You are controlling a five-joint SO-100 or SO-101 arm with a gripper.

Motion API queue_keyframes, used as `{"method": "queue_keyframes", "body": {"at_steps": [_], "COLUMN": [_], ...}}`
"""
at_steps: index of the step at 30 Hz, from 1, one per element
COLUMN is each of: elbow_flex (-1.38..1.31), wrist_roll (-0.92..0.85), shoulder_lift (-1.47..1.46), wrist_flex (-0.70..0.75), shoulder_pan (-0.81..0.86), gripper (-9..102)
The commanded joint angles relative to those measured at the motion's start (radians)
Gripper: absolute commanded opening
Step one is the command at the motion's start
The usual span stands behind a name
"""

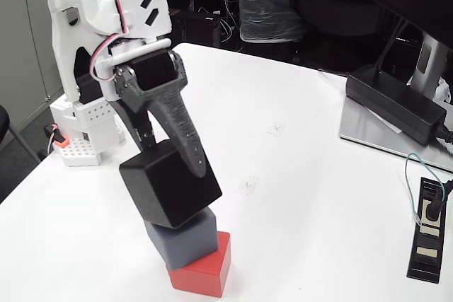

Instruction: Stack the three blocks in an ordered color.

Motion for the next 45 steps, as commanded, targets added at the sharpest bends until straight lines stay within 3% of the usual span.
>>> {"method": "queue_keyframes", "body": {"at_steps": [1, 9, 34, 45], "elbow_flex": [-0.005, -0.005, -0.031, -0.212], "wrist_roll": [-0.009, -0.011, -0.011, 0.005], "shoulder_lift": [0.005, 0.005, 0.025, 0.229], "wrist_flex": [-0.014, -0.015, -0.006, -0.005], "shoulder_pan": [-0.002, -0.002, -0.003, -0.031], "gripper": [26, 32, 31, 31]}}
